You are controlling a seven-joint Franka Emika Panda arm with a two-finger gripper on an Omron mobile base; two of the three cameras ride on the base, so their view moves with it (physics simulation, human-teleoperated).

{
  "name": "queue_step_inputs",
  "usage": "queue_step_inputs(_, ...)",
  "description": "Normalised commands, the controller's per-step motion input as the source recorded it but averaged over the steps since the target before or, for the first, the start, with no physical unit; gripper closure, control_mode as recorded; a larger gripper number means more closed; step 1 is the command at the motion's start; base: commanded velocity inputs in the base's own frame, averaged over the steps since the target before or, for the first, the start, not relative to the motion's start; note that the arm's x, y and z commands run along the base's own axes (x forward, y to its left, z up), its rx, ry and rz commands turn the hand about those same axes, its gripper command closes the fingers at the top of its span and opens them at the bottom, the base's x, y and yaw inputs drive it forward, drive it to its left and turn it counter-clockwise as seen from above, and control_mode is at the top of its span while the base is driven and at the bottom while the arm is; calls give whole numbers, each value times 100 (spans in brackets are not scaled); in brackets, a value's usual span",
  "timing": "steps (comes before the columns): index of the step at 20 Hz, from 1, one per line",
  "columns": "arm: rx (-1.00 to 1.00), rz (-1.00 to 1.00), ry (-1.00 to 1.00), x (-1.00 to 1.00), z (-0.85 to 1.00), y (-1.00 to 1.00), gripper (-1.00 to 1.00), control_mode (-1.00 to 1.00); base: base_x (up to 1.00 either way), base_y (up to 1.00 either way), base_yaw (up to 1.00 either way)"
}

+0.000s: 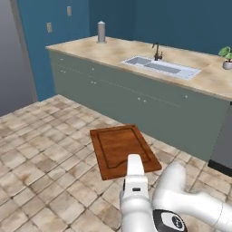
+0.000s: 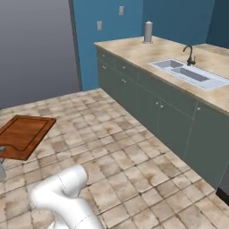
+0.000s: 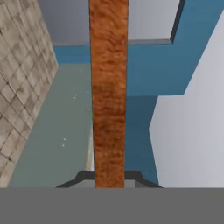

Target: Move the cutting board and knife to the sink. Then move spray from the cabinet to the counter.

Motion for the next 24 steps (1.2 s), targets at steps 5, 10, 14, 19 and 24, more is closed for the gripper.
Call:
queue_step_inputs(5,0,0,0,0,0,0,100,100,56,14,-41)
queue_step_inputs(10,0,0,0,0,0,0,100,100,70,11,-17)
queue_step_inputs(14,0,0,0,0,0,0,100,100,76,3,-3)
queue_step_inputs(19,0,0,0,0,0,0,100,100,79,0,0)
queue_step_inputs(24,0,0,0,0,0,0,100,100,79,0,0)
